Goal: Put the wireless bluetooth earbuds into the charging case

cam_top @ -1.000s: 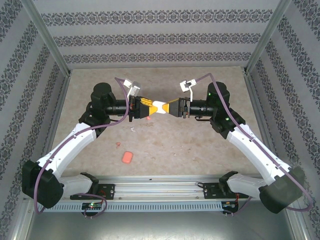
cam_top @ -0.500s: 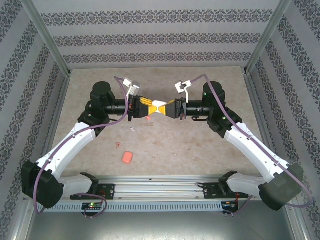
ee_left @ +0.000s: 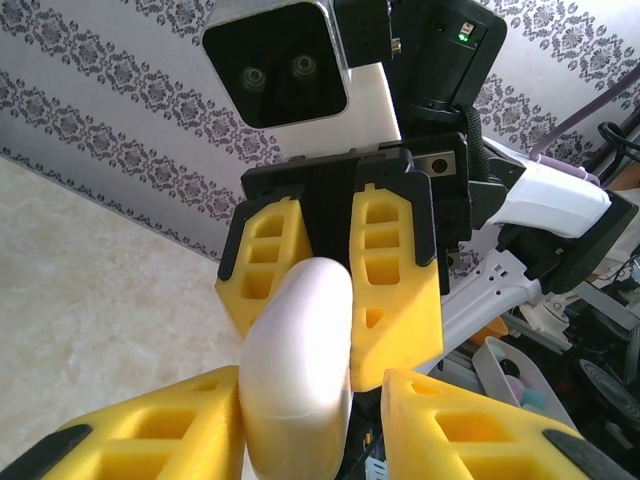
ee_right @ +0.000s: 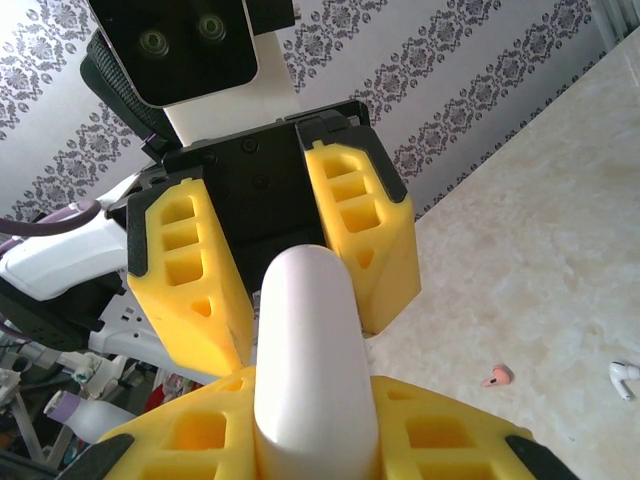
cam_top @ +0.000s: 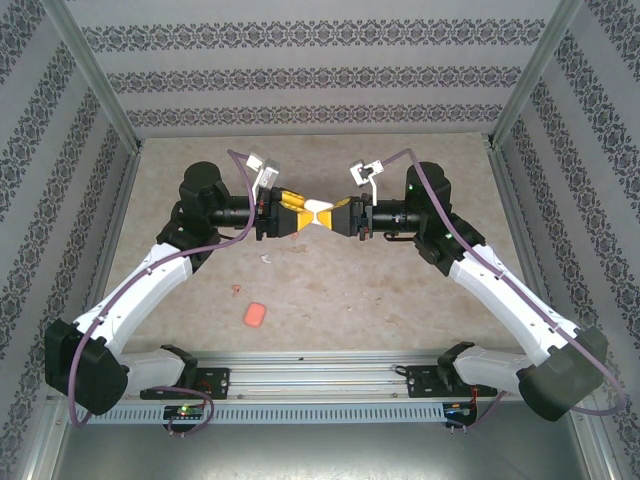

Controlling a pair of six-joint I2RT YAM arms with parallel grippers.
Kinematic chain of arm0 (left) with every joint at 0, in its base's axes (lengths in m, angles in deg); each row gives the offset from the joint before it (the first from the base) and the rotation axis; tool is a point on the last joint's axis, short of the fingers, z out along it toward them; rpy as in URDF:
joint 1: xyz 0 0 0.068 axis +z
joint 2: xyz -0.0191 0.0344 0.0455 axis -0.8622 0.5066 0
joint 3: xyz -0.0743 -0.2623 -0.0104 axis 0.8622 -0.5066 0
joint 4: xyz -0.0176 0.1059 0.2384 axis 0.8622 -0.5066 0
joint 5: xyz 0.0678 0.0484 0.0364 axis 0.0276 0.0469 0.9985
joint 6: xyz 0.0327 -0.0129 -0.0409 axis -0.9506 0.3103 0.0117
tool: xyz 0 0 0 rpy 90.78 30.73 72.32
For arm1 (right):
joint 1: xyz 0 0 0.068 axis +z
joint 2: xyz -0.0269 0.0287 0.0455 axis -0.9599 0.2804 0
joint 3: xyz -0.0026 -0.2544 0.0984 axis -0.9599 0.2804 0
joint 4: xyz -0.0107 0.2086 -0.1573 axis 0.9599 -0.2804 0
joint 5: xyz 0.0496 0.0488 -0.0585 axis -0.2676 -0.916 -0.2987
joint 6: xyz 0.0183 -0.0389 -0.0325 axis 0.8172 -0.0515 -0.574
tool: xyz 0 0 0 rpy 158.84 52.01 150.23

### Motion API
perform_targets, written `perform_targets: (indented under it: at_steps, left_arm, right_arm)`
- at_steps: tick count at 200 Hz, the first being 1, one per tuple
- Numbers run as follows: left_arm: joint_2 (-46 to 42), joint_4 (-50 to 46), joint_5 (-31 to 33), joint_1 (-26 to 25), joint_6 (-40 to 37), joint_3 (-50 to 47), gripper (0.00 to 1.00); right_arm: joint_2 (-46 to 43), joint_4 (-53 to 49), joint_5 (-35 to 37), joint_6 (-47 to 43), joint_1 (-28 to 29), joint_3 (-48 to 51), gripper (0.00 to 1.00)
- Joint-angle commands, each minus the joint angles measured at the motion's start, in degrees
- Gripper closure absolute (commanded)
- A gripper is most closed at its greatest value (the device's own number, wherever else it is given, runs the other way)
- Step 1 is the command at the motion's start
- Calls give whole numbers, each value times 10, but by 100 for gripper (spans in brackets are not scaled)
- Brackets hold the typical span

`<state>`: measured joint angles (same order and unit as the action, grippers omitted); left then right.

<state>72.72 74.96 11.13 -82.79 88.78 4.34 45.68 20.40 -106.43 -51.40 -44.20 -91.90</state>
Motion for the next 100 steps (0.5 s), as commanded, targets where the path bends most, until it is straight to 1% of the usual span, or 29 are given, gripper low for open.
perform_targets:
  at_steps: [1,30,68,100]
  left_arm:
    - [2,50,-23,1,17,0,60]
    - [7,51,-26,0,22,-2,60]
    - [7,21,-22,0,0,-5,60]
    - [9,16,-20,-1,-6,-12,60]
  right_arm:
    - [2,2,2,-10,4,-15,91]
    - [1,5,3,-9,4,-12,91]
    - [2,13,2,-6,4,-12,91]
    - [6,23,-2,0,4,-11,92]
